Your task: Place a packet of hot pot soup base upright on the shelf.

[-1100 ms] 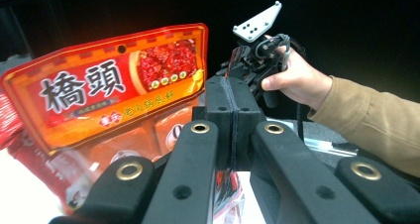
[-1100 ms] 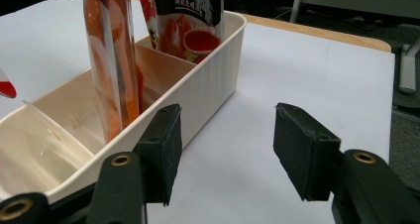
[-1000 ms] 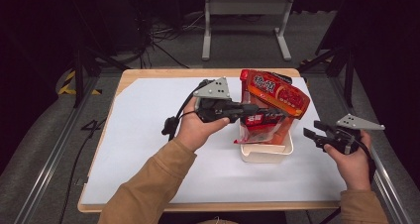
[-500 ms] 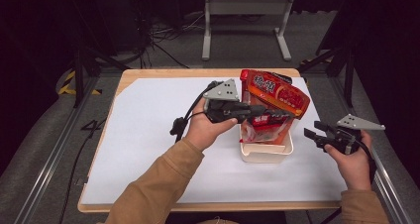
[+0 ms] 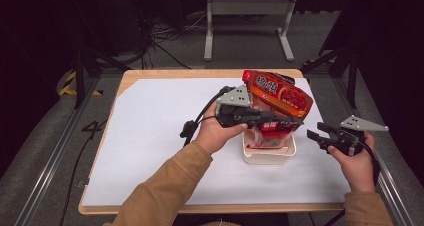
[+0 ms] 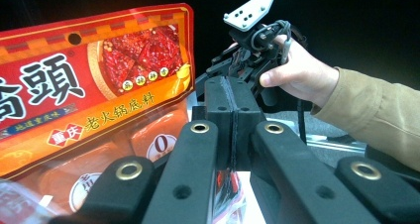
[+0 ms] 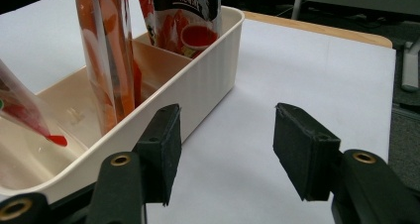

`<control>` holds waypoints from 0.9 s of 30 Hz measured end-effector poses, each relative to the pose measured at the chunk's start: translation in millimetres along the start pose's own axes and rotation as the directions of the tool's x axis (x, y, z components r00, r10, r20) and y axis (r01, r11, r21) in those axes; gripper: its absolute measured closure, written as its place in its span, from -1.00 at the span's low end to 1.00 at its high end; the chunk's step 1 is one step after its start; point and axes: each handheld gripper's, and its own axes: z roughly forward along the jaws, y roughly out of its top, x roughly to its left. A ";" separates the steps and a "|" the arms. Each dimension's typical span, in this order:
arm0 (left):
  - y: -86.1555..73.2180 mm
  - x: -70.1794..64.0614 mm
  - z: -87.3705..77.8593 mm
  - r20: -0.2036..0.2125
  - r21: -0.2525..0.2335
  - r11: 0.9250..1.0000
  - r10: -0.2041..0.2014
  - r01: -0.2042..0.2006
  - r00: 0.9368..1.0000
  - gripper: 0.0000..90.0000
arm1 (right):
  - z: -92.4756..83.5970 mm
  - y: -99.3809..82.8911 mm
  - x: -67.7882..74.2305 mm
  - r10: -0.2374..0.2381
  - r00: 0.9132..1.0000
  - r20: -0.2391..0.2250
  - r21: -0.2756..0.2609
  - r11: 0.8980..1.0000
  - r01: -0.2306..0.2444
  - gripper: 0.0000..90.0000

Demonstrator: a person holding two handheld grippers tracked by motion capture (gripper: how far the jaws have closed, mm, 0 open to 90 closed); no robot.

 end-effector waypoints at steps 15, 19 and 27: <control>-15.6 5.4 19.3 0.015 0.027 0.999 -0.025 0.024 1.000 1.00 | 2.0 -2.2 -1.5 0.006 1.000 0.000 0.009 1.000 -0.006 -0.02; -21.3 7.4 22.2 0.014 0.028 0.999 -0.035 0.035 0.999 1.00 | 2.0 -2.2 -1.3 0.007 1.000 -0.001 0.009 1.000 -0.007 -0.02; -30.8 11.0 27.0 0.013 0.032 0.998 -0.049 0.049 0.999 1.00 | 1.8 -3.0 -1.9 0.012 1.000 -0.005 0.009 1.000 -0.012 -0.03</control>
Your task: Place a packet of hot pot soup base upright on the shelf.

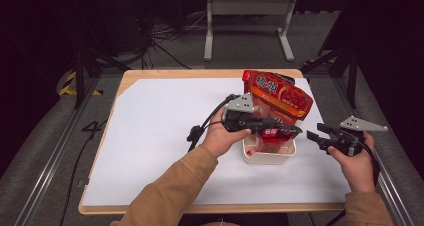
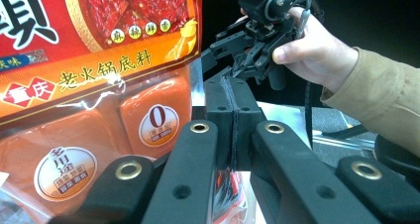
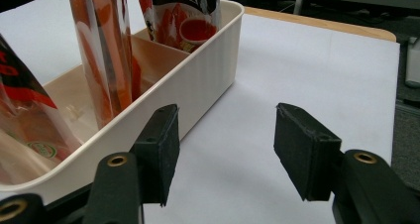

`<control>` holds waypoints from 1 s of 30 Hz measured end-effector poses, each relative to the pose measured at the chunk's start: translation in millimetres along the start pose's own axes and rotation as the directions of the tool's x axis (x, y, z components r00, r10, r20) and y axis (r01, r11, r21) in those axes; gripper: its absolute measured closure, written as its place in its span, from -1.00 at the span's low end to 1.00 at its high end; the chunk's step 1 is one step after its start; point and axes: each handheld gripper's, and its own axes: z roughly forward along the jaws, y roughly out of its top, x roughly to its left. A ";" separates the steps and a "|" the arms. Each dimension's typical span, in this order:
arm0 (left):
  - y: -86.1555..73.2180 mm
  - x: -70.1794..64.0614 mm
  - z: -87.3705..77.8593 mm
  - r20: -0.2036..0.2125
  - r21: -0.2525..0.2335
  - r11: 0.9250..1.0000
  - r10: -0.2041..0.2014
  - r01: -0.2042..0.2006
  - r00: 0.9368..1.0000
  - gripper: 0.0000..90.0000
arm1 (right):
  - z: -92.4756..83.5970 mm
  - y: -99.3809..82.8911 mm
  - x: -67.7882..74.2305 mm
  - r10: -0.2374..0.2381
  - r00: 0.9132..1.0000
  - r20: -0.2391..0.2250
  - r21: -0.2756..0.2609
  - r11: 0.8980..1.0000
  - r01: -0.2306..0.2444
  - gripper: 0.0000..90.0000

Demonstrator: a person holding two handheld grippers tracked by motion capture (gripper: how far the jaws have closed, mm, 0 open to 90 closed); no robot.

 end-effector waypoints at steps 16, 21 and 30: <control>-15.5 3.9 1.4 -0.010 0.014 1.000 -0.025 0.025 1.000 0.98 | 1.7 -0.6 0.4 -0.008 1.000 -0.002 0.009 1.000 0.008 -0.05; -22.0 7.1 -2.5 -0.017 0.023 0.999 -0.040 0.040 0.999 0.97 | 2.2 -0.8 0.4 -0.009 1.000 -0.003 0.010 1.000 0.009 -0.05; -27.9 8.8 -9.1 -0.029 0.038 0.998 -0.049 0.050 0.998 0.95 | 4.2 -1.3 1.1 -0.011 1.000 -0.004 0.019 1.000 0.011 -0.08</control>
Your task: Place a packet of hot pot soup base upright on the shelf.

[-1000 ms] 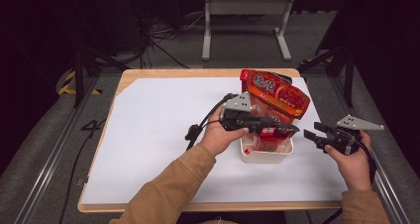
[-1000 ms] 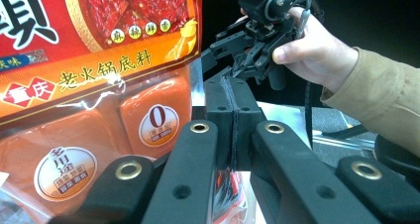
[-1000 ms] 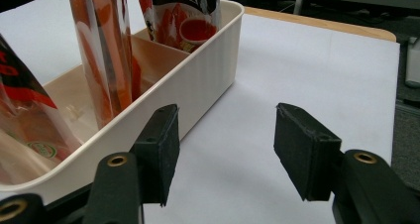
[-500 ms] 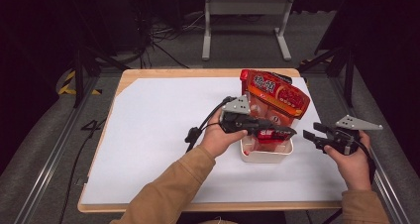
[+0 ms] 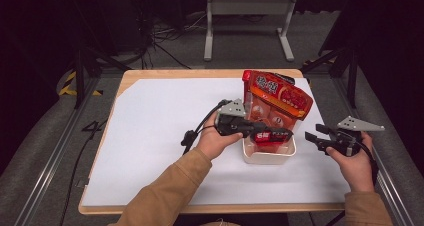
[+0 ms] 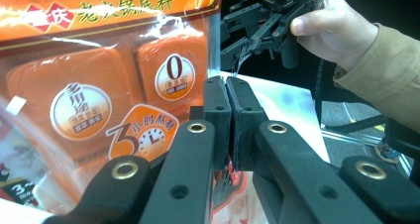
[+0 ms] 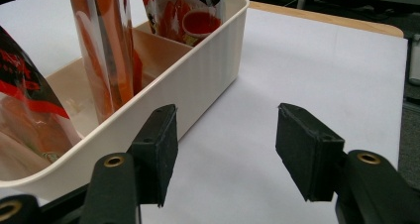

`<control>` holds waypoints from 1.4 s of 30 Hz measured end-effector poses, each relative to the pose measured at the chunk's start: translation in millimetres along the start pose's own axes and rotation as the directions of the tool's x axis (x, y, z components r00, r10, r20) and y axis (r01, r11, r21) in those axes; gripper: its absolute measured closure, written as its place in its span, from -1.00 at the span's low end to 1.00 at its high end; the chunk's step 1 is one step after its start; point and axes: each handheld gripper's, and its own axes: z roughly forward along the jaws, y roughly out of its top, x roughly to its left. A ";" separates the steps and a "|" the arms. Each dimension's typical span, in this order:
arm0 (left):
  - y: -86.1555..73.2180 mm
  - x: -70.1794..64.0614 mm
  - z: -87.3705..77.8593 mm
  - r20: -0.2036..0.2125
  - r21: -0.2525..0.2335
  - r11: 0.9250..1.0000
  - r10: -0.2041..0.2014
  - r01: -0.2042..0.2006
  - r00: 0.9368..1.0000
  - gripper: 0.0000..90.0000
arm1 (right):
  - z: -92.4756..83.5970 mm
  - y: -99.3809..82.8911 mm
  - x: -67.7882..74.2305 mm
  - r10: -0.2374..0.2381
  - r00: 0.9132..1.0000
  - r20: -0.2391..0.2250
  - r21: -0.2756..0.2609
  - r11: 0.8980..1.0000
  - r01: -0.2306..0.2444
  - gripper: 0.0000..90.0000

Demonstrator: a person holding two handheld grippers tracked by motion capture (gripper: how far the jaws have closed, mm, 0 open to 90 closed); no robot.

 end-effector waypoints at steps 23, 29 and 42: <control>-7.1 1.6 -7.2 -0.002 -0.022 0.997 -0.073 0.073 0.997 -0.01 | 2.0 -0.4 0.4 -0.002 1.000 0.000 0.004 1.000 0.002 -0.11; -3.2 -2.2 -14.2 -0.014 -0.043 0.997 -0.069 0.069 0.997 -0.10 | 2.9 0.7 0.7 -0.001 1.000 -0.004 0.000 1.000 0.001 -0.12; 5.4 -13.5 -53.0 -0.118 -0.033 0.997 -0.071 0.067 0.990 -0.21 | 7.8 6.0 3.6 0.003 1.000 -0.020 -0.011 1.000 -0.003 -0.13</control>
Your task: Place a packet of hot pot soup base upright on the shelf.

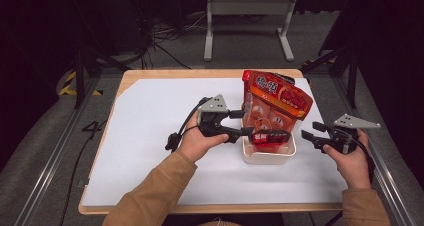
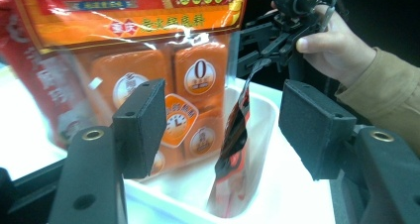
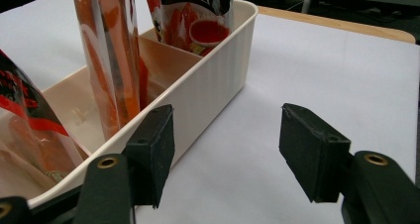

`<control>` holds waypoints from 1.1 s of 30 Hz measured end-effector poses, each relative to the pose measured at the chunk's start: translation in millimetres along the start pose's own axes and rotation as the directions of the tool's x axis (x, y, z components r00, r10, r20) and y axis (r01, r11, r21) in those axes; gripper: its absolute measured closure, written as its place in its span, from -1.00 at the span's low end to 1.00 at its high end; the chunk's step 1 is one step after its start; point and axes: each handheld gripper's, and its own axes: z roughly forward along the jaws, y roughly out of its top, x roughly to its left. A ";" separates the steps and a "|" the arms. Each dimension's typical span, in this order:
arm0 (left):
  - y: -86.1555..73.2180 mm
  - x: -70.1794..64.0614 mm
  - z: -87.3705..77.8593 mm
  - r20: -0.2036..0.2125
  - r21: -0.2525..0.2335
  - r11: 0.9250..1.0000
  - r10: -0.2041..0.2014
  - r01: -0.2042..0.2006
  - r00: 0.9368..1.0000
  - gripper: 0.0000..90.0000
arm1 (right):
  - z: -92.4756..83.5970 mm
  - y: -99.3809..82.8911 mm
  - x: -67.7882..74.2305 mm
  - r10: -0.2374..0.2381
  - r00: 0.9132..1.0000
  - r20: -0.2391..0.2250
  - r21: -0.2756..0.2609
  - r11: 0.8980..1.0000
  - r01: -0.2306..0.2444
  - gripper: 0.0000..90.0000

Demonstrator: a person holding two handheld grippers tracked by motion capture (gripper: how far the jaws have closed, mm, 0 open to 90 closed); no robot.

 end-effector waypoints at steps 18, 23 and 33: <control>-18.3 4.3 -70.8 -0.125 0.019 1.000 -0.015 0.018 0.992 -0.31 | -0.3 1.5 3.2 -0.012 1.000 -0.022 -0.015 1.000 0.012 -0.16; -28.3 8.5 -92.2 -0.162 0.009 0.999 -0.042 0.044 0.986 -0.37 | -1.1 1.7 4.1 -0.011 1.000 -0.028 -0.024 1.000 0.010 -0.19; -52.4 19.4 -126.5 -0.252 0.033 0.997 -0.056 0.067 0.966 -0.49 | -0.5 1.3 4.8 -0.016 0.999 -0.035 -0.036 0.999 0.015 -0.23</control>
